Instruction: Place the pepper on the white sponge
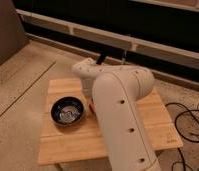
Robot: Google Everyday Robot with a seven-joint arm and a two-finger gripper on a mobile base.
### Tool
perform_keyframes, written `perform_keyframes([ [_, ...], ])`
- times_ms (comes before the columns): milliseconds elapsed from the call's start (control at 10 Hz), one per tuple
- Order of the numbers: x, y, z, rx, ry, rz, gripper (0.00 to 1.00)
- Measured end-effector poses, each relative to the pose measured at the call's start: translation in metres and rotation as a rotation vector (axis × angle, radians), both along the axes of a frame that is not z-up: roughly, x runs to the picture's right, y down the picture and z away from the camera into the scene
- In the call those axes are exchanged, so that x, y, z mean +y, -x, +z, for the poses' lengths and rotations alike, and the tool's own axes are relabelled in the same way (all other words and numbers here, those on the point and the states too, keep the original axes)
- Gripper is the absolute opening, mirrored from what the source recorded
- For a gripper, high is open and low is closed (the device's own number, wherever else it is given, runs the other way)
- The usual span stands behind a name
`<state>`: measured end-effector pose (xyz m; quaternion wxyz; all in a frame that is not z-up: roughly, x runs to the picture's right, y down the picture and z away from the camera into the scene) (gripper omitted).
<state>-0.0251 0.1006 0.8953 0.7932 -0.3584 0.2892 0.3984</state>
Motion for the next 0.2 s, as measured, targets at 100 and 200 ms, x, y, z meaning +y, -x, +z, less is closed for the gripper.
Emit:
perform_keyframes([
  [100, -0.008, 0.007, 0.001, -0.027, -0.036, 0.0, 0.74],
  [200, -0.02, 0.015, -0.001, -0.062, -0.076, -0.001, 0.74],
])
